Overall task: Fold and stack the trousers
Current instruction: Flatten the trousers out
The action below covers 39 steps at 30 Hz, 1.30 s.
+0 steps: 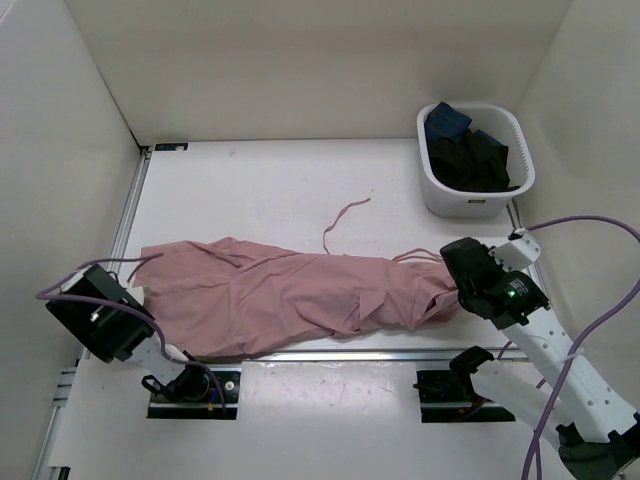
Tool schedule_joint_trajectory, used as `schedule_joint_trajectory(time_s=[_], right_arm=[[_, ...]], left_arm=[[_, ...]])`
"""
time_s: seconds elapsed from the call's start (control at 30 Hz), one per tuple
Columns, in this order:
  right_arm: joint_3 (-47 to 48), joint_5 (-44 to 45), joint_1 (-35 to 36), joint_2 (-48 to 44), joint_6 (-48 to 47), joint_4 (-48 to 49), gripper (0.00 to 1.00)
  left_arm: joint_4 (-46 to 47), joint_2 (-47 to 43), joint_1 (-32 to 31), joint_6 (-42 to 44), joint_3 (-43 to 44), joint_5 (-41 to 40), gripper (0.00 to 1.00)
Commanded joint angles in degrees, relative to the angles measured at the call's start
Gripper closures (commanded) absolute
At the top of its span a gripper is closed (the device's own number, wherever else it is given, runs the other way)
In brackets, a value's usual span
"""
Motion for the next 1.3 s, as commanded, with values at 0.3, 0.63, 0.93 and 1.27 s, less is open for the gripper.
schedule_joint_trajectory(time_s=[0.3,0.63,0.93,1.27], right_arm=[[23.44,-7.64,-8.82,26.78,-27.61,27.51,1.0],[44.83,-39.39,-29.4,34.92,-26.97,27.87,1.0],[6.25,-43.45,-38.2,7.86,-21.07,20.24,1.0],[-28.06,-41.44,-42.07,-4.83,-17.27,14.36,0.21]], left_arm=[[-6.73,12.01,-7.03,-7.43,41.52,17.66,0.86],[-14.58,16.77,-10.3,-8.69,71.49,12.66,0.86],[-5.71,5.61,-6.44,-3.5,42.04,5.38,0.86],[7.31,-2.82,-0.47,6.18,6.34,-1.05,0.25]])
